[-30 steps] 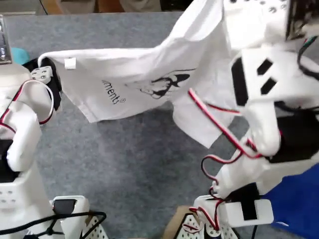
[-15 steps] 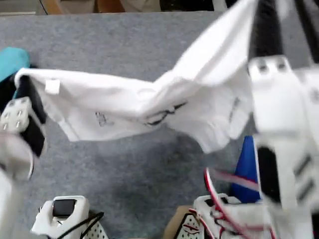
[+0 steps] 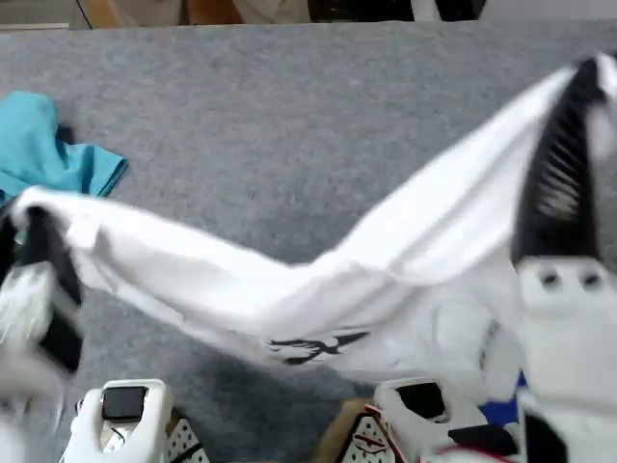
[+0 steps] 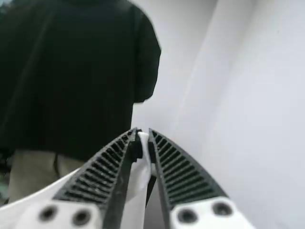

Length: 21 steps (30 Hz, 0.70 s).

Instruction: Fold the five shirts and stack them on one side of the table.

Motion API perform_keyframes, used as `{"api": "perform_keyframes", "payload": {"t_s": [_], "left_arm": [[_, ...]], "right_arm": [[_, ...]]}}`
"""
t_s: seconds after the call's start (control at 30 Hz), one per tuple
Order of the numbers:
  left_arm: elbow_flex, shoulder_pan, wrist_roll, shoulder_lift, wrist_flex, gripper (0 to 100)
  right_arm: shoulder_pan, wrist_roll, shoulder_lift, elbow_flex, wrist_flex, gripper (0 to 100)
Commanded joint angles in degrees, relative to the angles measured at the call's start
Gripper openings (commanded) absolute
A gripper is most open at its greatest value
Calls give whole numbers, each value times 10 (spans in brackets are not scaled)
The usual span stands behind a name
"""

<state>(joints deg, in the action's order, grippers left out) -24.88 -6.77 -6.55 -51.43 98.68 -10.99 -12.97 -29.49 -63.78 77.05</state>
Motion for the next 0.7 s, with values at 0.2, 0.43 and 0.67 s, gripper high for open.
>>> {"api": "perform_keyframes", "payload": {"t_s": [0.2, 0.43, 0.67], "left_arm": [[354, -3, -4, 8, -266, 19], [600, -4, -3, 67, -606, 19], [598, -4, -3, 201, -774, 19]], "right_arm": [[15, 28, 126, 243, -127, 5], [30, 47, 247, 330, -307, 5], [35, 47, 340, 330, -358, 5]]}}
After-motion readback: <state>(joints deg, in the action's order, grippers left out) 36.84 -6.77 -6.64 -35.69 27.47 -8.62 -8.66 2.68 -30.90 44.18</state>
